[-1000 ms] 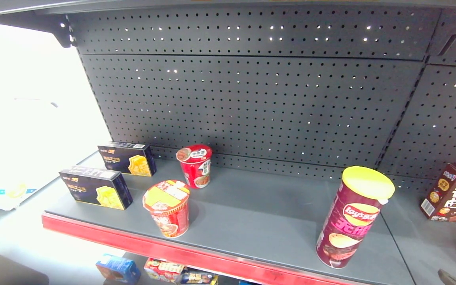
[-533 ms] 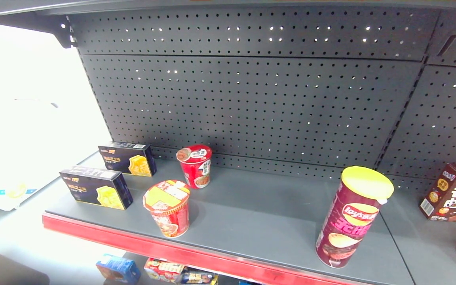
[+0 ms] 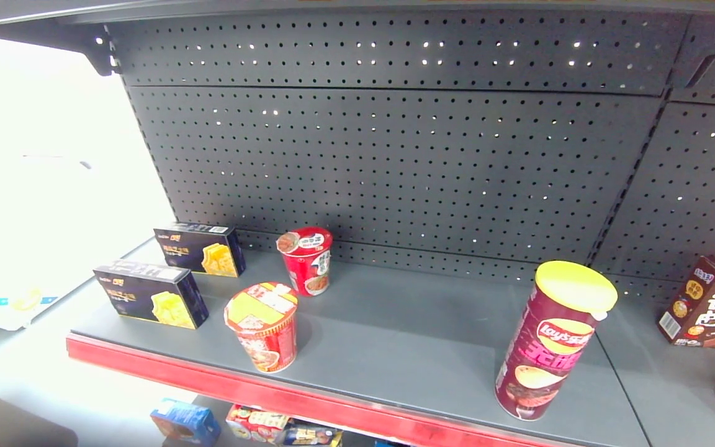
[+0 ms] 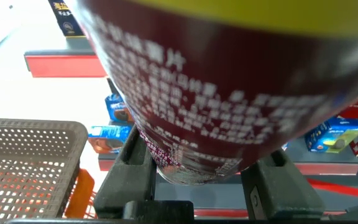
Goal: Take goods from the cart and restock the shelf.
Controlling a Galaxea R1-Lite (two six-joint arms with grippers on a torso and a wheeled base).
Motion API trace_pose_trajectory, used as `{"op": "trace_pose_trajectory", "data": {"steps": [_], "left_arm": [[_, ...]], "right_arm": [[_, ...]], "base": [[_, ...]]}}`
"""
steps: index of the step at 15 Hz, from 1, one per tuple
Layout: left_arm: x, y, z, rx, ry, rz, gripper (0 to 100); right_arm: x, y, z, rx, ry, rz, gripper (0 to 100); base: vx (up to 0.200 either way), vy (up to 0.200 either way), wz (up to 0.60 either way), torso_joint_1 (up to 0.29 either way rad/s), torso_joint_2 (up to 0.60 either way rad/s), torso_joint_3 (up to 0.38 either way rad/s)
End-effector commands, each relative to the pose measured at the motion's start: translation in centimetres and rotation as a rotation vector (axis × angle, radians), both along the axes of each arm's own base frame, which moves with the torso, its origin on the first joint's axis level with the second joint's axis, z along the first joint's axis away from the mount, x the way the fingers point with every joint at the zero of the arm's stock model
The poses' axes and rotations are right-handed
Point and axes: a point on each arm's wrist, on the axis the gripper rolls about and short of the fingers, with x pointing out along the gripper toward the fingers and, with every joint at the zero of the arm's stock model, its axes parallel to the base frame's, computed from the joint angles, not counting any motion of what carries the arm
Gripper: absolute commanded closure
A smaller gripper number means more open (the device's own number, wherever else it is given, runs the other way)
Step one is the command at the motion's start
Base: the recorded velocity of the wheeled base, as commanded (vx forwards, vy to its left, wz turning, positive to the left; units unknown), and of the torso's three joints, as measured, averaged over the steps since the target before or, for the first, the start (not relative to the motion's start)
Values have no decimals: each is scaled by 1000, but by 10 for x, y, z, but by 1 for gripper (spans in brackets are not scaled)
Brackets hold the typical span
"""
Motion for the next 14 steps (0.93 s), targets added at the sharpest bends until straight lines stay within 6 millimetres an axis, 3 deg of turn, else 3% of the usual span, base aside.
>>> {"op": "trace_pose_trajectory", "data": {"steps": [1, 5, 7, 10, 13, 14], "left_arm": [[1, 0, -1, 1, 8, 0, 100], [1, 0, -3, 2, 12, -2, 100], [1, 0, -1, 1, 8, -2, 100], [-4, 0, 20, -6, -53, -7, 100], [2, -1, 92, -17, -123, -54, 100], [4, -2, 106, -21, -132, -80, 100]], "right_arm": [[0, -1, 0, 2, 3, -20, 0], [0, 0, 0, 6, 2, -15, 0], [0, 0, 0, 7, 1, -10, 0], [0, 0, -1, 26, -5, -10, 0], [0, 0, -1, 97, -27, 20, 0], [0, 0, -1, 108, -31, 25, 0]], "base": [[0, 0, 0, 0, 0, 0], [0, 0, -450, 4, 2, 2], [0, 0, 0, 0, 0, 0], [0, 0, 0, 0, 0, 0], [0, 0, 0, 0, 0, 0], [0, 0, 0, 0, 0, 0]]}}
